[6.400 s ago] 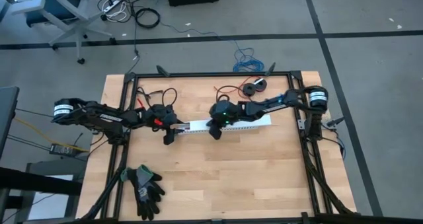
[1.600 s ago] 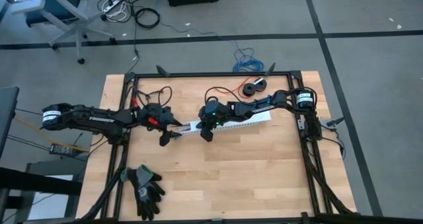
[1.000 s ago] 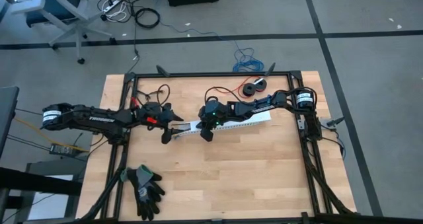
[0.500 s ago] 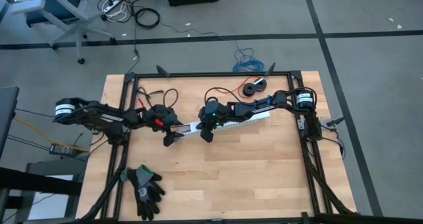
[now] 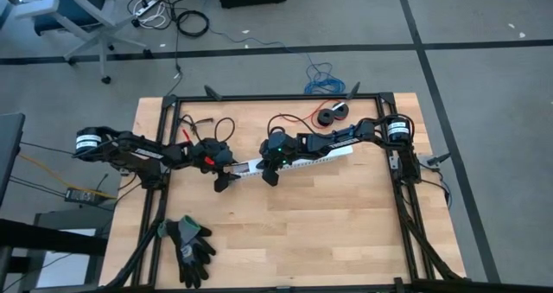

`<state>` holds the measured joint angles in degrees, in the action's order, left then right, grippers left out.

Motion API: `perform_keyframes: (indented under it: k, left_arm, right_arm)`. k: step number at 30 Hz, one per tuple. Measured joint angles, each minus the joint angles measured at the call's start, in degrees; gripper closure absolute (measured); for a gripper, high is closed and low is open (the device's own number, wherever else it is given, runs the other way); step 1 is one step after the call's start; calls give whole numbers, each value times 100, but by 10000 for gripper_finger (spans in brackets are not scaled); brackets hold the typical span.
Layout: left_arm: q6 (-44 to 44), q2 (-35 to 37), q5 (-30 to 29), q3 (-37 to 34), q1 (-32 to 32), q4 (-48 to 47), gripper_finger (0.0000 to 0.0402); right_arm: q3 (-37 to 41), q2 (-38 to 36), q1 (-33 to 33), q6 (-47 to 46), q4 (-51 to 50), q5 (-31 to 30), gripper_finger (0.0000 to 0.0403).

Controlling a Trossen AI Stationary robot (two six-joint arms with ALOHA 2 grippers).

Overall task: Ziptie cables
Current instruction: Close the white cable duct cover

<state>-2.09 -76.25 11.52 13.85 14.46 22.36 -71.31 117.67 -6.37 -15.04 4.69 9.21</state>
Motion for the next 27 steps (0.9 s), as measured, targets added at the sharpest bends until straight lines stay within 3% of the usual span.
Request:
perform_keyframes:
  k: [7,20,27]
  left_arm:
    - [22,-11,17,-22,7,186,161]
    - [48,-20,52,-26,-47,359,127]
    - [67,-104,-274,-9,-255,535,122]
  right_arm:
    - [4,0,0,-30,-7,-16,403]
    - [4,0,0,-30,7,-16,403]
    - [2,0,2,-30,7,-9,403]
